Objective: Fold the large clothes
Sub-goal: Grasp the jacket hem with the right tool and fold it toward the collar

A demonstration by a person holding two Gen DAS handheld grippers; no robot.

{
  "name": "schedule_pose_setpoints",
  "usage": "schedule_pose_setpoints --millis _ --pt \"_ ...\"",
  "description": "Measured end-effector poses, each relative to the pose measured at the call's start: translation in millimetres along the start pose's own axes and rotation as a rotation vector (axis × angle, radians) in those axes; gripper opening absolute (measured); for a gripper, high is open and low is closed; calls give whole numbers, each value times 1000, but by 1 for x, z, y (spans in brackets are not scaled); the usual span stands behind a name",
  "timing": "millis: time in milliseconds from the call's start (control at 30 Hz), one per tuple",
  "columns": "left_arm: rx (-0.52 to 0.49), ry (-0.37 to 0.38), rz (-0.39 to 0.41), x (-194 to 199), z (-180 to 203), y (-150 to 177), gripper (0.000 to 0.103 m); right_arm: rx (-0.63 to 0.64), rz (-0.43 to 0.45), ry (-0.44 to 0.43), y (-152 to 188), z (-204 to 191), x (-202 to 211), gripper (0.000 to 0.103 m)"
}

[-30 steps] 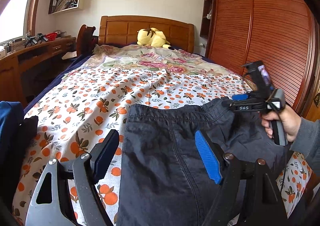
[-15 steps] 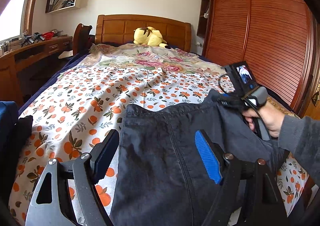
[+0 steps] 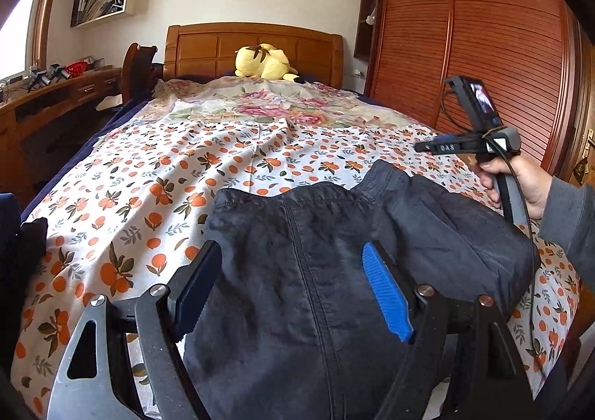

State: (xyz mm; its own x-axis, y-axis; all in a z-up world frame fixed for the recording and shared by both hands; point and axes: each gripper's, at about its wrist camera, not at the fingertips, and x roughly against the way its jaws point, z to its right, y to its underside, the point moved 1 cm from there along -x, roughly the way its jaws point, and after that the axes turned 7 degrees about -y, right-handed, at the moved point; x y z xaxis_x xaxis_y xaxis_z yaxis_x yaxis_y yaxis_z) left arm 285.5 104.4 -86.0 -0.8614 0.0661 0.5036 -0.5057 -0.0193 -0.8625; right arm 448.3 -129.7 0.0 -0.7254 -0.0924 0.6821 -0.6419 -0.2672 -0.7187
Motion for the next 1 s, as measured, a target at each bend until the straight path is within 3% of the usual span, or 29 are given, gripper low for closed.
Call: schedule_pose_setpoints --millis 300,500,600,667,767,867,933,1000 --pt "-32 29 -10 1 17 4 79 -193 -193 83 52 90 -42 57" --pt "-41 89 -32 -2 32 9 79 -292 -267 -70 56 106 -71 57" --pt "-57 92 -42 -5 38 11 79 -263 -294 -115 56 105 -77 34" --pt "-58 98 -48 -6 39 12 79 -224 -281 -113 52 99 -76 7" --pt "-60 99 -58 -9 40 14 79 -164 -225 -33 50 97 -63 2" --pt "-67 102 -65 -10 42 16 79 -229 -187 112 53 119 -50 2" --pt "-68 99 -68 -10 41 16 79 -255 -218 102 61 129 -52 2" --pt "-68 98 -69 -11 39 16 79 -222 -192 163 63 127 -42 2"
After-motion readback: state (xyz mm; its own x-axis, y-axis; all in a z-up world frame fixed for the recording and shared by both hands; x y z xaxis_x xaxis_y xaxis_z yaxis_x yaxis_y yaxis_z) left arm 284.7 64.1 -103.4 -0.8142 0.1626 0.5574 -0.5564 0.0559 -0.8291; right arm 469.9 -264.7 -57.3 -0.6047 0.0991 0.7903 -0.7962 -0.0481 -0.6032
